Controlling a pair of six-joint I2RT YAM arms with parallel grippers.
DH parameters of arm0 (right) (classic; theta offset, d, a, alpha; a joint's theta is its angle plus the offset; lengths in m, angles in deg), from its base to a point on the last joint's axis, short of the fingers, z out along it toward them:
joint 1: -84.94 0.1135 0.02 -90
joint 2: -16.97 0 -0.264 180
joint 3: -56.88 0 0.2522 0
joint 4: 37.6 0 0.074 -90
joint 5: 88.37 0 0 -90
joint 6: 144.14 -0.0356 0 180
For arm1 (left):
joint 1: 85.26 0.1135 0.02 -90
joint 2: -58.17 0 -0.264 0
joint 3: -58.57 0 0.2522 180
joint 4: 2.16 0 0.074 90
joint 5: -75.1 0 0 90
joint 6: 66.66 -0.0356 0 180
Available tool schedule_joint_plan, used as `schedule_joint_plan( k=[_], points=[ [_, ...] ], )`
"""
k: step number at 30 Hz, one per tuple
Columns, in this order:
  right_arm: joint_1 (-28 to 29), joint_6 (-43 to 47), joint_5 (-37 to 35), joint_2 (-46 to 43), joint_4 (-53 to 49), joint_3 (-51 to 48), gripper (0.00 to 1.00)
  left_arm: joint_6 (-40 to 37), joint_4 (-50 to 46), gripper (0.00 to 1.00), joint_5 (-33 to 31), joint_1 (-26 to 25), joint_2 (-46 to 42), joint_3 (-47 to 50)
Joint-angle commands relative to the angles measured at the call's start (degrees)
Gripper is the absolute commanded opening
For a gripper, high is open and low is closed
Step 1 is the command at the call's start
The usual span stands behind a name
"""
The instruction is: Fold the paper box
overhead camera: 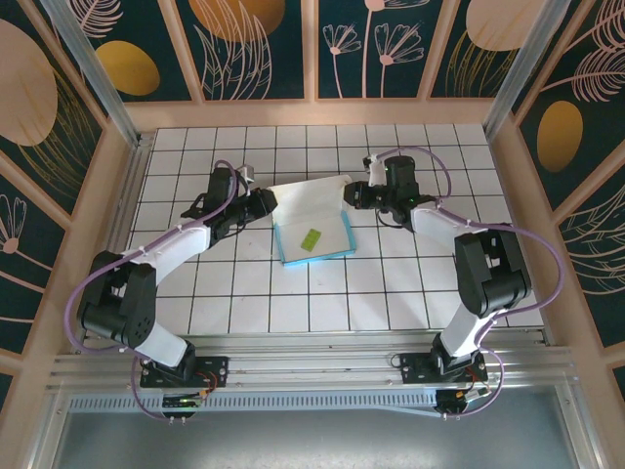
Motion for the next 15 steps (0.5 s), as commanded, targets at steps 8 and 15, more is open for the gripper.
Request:
schedule_joint_plan(
  k=[8, 15],
  points=[
    [1.4, -0.8, -0.8, -3.3, 1.3, -5.2, 0.21, 2.7, 3.4, 0.21, 1.1, -2.2, -0.2, 4.7],
    [1.6, -1.0, -1.1, -5.3, 3.0, -9.0, 0.21, 3.6, 4.4, 0.21, -0.1, -2.8, -1.3, 8.0]
  ],
)
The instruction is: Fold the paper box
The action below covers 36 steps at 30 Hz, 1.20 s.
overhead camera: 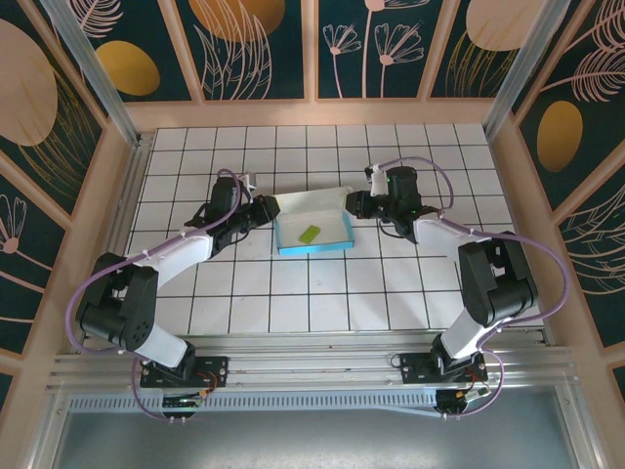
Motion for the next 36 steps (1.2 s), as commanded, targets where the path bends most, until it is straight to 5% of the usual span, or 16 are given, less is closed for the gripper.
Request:
schedule_joint_plan(
  k=[1, 20, 36],
  points=[
    [1.1, -1.0, -0.1, -1.9, -0.3, -2.6, 0.21, 2.0, -1.7, 0.21, 0.9, -1.0, -0.6, 3.1],
    [3.2, -2.5, -3.1, -8.6, 3.5, -12.1, 0.24, 3.9, 0.7, 0.22, -1.0, -4.3, -3.5, 9.4],
    [5.2, -8.8, -4.7, -4.8, 6.3, -9.4, 0.24, 2.9, 0.7, 0.22, -0.2, -4.7, -4.9, 9.3]
  ],
)
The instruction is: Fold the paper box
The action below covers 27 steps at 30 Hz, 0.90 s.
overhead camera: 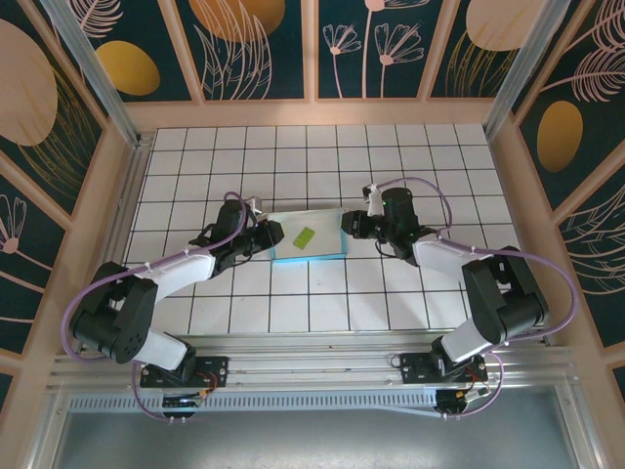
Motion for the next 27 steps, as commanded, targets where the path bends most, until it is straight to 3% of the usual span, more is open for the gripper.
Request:
schedule_joint_plan(
  k=[1, 7, 11, 18, 20, 24, 27],
  points=[
    [0.6, -1.1, -2.8, 0.9, 0.7, 1.1, 0.24, -0.2, -0.5, 0.22, 0.2, -0.3, -1.9, 0.5],
    [0.6, 0.6, -6.4, 0.3, -1.1, 1.5, 0.25, -1.8, -3.0, 0.24, -3.9, -0.3, -8.2, 2.5],
    [0.7, 0.6, -6.7, 0.2, -1.8, 2.2, 0.26, -1.8, -3.4, 0.35, -3.9, -0.3, -13.6, 5.0],
    [0.8, 1.3, -6.1, -1.4, -3.9, 3.3, 0.32, -2.4, -7.9, 0.35, -6.8, -0.3, -23.0, 6.6],
    [0.8, 3.4, -5.6, -3.1, -4.7, 3.3, 0.39, -3.2, -9.8, 0.35, -9.3, -0.3, -24.9, 5.9],
    [-0.9, 14.2, -3.2, -4.6, -9.2, 6.0, 0.73, -10.1, -17.2, 0.39, -18.6, -0.3, -24.8, 1.7],
    [-3.7, 20.5, 3.3, -0.3, -15.8, 12.7, 0.81, -15.4, -20.2, 0.42, -21.0, -0.1, -20.2, -2.4]
  ],
)
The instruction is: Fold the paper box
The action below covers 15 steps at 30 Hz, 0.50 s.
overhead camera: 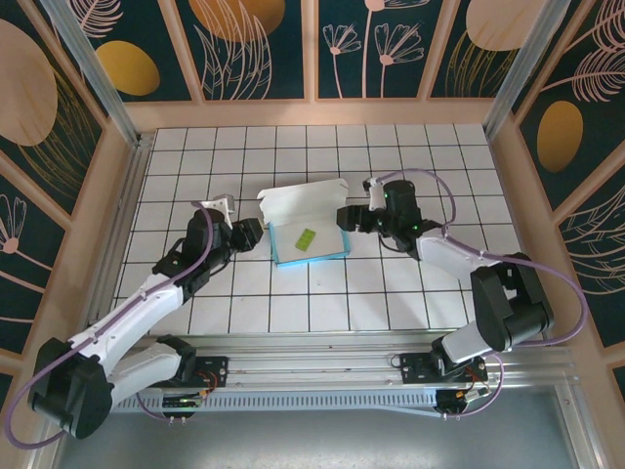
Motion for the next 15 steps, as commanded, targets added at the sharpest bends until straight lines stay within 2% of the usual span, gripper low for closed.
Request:
schedule_joint_plan(
  k=[1, 3, 6, 10, 15],
  points=[
    [-2.9, 10.6, 7.7, 3.7, -7.7, 8.2, 0.82, -8.1, -5.8, 0.42, -5.7, 0.0, 4.5, -5.1],
    [-4.1, 11.2, 11.1, 7.1, -9.7, 11.9, 0.84, -9.7, -5.8, 0.43, -4.9, 0.5, 7.0, -6.9],
    [-4.5, 11.0, 13.1, 9.7, -7.7, 13.4, 0.85, -10.9, -4.4, 0.46, -2.2, 1.9, 9.3, -8.0],
    [-4.5, 11.1, 14.9, 12.8, -6.7, 15.4, 0.84, -11.9, -1.8, 0.54, 3.3, 4.5, 11.6, -8.7],
    [-4.2, 8.8, 14.6, 14.0, -5.8, 15.8, 0.74, -12.0, 0.6, 0.58, 6.5, 5.8, 14.3, -10.2]
  ],
)
